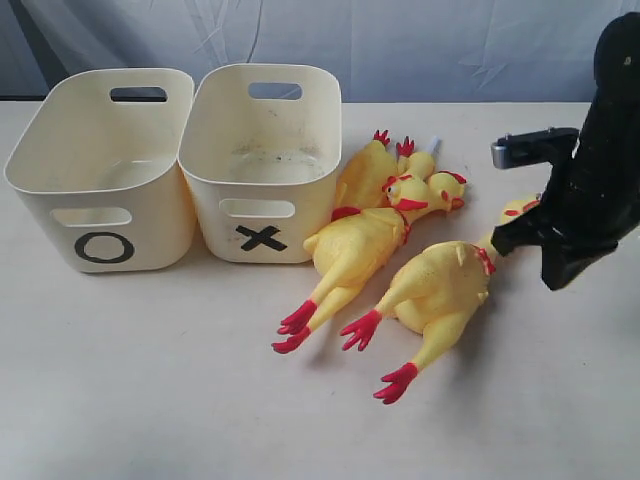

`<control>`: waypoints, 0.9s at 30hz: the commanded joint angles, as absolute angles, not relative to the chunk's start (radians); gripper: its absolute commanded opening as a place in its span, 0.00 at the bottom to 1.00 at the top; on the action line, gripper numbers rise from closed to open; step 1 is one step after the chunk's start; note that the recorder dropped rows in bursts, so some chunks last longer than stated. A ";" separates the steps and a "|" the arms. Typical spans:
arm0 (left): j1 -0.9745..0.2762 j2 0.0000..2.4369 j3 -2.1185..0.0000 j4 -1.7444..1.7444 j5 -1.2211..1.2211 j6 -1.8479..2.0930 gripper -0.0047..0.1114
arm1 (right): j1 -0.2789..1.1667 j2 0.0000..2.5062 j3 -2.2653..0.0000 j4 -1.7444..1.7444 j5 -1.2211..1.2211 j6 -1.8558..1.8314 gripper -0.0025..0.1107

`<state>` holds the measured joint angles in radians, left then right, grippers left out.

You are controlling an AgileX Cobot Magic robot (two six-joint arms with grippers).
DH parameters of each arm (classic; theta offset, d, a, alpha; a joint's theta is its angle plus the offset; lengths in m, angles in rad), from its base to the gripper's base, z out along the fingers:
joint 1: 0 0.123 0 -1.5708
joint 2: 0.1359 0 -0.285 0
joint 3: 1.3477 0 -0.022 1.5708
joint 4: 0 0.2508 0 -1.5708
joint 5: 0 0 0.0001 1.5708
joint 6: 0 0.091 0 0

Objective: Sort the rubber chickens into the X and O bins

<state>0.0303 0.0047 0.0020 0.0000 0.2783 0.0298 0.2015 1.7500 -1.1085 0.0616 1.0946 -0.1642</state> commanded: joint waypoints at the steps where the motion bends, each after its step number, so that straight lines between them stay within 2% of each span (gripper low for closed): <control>1: 0.026 0.000 0.000 -0.007 0.269 0.027 0.04 | 0.200 1.730 -1.116 0.280 0.910 -0.238 0.06; 4: 0.026 0.000 0.000 -0.007 0.269 0.027 0.04 | 0.200 1.730 -1.116 0.442 0.825 -0.357 0.24; 6: 0.026 0.000 0.000 -0.007 0.269 0.027 0.04 | 0.200 1.730 -1.116 0.534 0.798 -0.523 0.46; 8: 0.026 0.000 0.000 -0.007 0.269 0.027 0.04 | 0.200 1.730 -1.116 0.552 0.813 -0.693 0.72; 10: 0.026 0.000 0.000 -0.007 0.269 0.027 0.04 | 0.200 1.730 -1.116 0.532 0.833 -0.822 0.85; 12: 0.026 0.000 0.000 -0.007 0.269 0.027 0.04 | 0.200 1.730 -1.116 0.512 0.850 -0.899 0.83; 16: 0.026 0.000 0.000 -0.007 0.269 0.027 0.04 | 0.200 1.730 -1.116 0.506 0.865 -0.984 0.73; 22: 0.026 0.000 0.000 -0.007 0.269 0.027 0.04 | 0.221 1.730 -1.116 0.515 0.909 -1.162 0.73; 27: 0.026 0.000 0.000 -0.007 0.269 0.027 0.04 | 0.314 1.730 -1.116 0.540 0.905 -1.290 0.73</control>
<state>0.0303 0.0047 0.0020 0.0000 0.2783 0.0298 0.2612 1.7387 -1.1085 0.5229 0.8983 -1.2165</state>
